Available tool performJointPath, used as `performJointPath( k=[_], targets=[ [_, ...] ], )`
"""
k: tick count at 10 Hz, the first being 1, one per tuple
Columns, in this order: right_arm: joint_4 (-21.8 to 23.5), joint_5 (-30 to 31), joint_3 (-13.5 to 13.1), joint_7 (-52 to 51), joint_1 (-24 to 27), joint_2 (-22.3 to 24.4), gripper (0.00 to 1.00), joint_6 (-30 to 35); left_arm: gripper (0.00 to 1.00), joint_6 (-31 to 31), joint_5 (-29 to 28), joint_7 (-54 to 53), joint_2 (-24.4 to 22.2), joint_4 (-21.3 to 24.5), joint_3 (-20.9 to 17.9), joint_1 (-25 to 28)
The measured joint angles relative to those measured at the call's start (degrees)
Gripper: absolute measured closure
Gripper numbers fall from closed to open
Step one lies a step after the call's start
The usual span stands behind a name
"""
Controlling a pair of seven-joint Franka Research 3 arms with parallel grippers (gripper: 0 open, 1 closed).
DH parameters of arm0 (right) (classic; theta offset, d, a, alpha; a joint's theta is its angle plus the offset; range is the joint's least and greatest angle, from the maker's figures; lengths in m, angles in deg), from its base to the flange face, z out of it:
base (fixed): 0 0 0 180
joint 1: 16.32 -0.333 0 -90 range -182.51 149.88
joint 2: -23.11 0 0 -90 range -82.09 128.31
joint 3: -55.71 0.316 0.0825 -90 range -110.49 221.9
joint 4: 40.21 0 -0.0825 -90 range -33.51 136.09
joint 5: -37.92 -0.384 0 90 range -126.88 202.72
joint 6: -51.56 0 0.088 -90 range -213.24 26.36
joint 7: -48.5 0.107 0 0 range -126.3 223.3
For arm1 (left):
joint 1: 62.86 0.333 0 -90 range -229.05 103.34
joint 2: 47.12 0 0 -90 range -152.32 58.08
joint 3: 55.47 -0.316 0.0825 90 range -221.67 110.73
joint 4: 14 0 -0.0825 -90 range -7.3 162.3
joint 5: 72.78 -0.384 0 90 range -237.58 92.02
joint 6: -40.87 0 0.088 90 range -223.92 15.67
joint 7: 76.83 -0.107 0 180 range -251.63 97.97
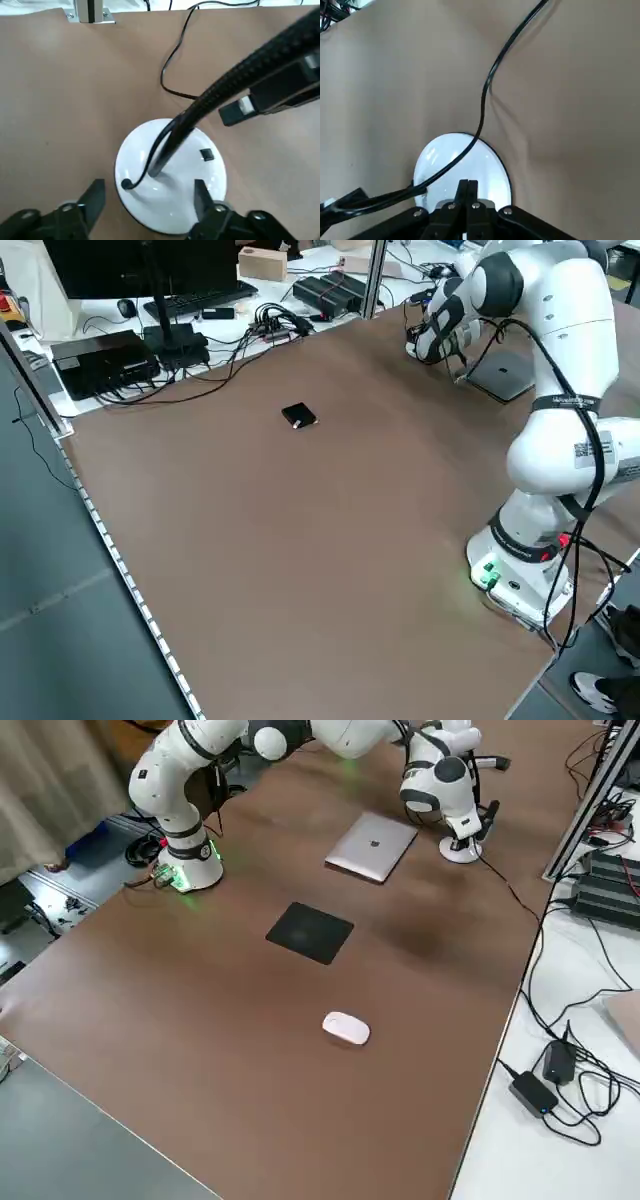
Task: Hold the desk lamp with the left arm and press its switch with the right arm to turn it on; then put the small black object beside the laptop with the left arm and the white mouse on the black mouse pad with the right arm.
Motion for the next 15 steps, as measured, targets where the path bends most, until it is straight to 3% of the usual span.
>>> performJointPath(
  k=[2, 6, 10, 12, 13, 14, 15],
  targets=[
    [0.25, 0.00, 0.00, 0.00, -1.06, -0.08, 0.99, 0.03, 0.32, -0.06, 0.00, 0.03, 0.75, -1.34, -0.85, -0.70],
    [0.61, 2.30, -0.58, 0.00, -1.31, -0.16, 0.99, 0.05, 0.36, -1.93, 0.00, 0.04, 4.64, -5.30, -2.05, -3.15],
    [0.83, 2.84, -0.54, 0.00, -1.75, -0.88, 0.99, 0.16, 0.52, -2.06, 0.20, 2.84, 6.22, -7.74, -9.64, -8.92],
    [0.95, 2.89, -0.51, 0.00, -2.21, -1.09, 0.99, 0.18, 0.56, -4.09, 0.23, 3.61, 7.68, -8.49, -10.33, -10.37],
    [0.99, 2.89, -0.52, 0.00, -2.33, -1.09, 0.99, 0.18, 0.63, -5.05, 0.29, 3.64, 8.26, -8.61, -10.36, -10.55],
    [1.00, 2.89, -0.52, 0.00, -2.34, -1.09, 0.99, 0.18, 0.81, -5.42, 0.31, 3.63, 8.45, -8.66, -10.45, -10.55],
    [0.94, 2.90, -0.55, 0.00, -2.33, -0.97, 0.99, 0.03, 0.85, -5.69, 0.32, 3.24, 8.45, -8.77, -10.71, -10.63]
  ],
)
